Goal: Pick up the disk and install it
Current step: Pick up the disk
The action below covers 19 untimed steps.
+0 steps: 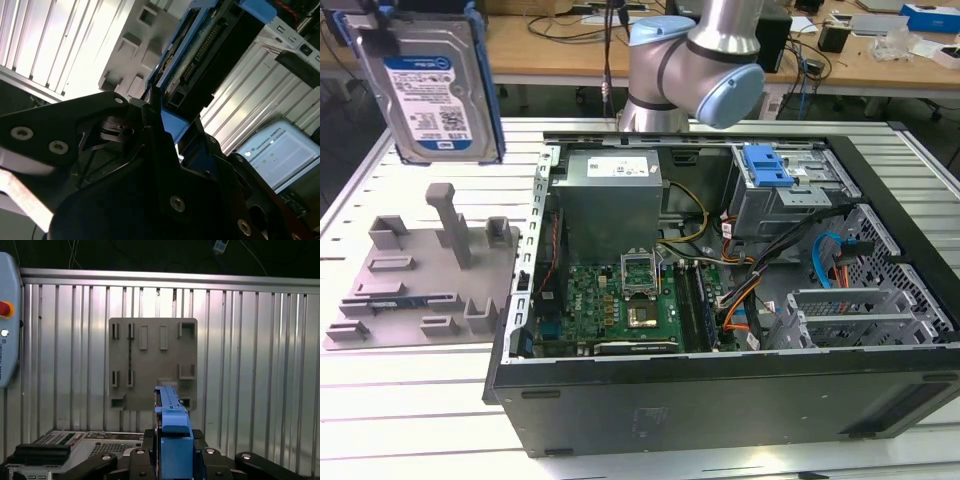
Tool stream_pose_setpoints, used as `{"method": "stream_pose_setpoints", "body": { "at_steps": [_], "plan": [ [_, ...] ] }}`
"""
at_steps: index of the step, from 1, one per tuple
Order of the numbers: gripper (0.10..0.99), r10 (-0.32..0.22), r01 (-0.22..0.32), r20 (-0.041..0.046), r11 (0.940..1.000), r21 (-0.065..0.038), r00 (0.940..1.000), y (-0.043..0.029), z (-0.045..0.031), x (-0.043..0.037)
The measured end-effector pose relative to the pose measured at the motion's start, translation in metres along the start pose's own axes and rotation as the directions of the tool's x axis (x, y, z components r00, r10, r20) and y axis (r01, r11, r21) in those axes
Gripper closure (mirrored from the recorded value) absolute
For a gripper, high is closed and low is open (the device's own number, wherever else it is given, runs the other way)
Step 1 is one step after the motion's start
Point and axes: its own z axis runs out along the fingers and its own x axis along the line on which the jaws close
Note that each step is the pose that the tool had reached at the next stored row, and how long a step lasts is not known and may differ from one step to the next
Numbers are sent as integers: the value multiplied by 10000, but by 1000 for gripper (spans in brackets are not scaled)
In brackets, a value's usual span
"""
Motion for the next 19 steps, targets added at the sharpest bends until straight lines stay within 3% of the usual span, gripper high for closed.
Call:
{"method": "stream_pose_setpoints", "body": {
  "at_steps": [7, 12, 13, 16, 19],
  "plan": [
    [718, 2, -2, 1, 10000, -30, 10000, -301, 1, 85],
    [718, 2, -2, 2, 10000, -56, 10000, -587, 1, 167],
    [718, 0, 0, 2, 10000, -64, 10000, -692, 1, 201],
    [718, 0, 0, 2, 10000, -72, 10000, -822, 1, 251],
    [718, 1, -1, 2, 10000, -80, 10000, -1049, 1, 347]
  ]
}}
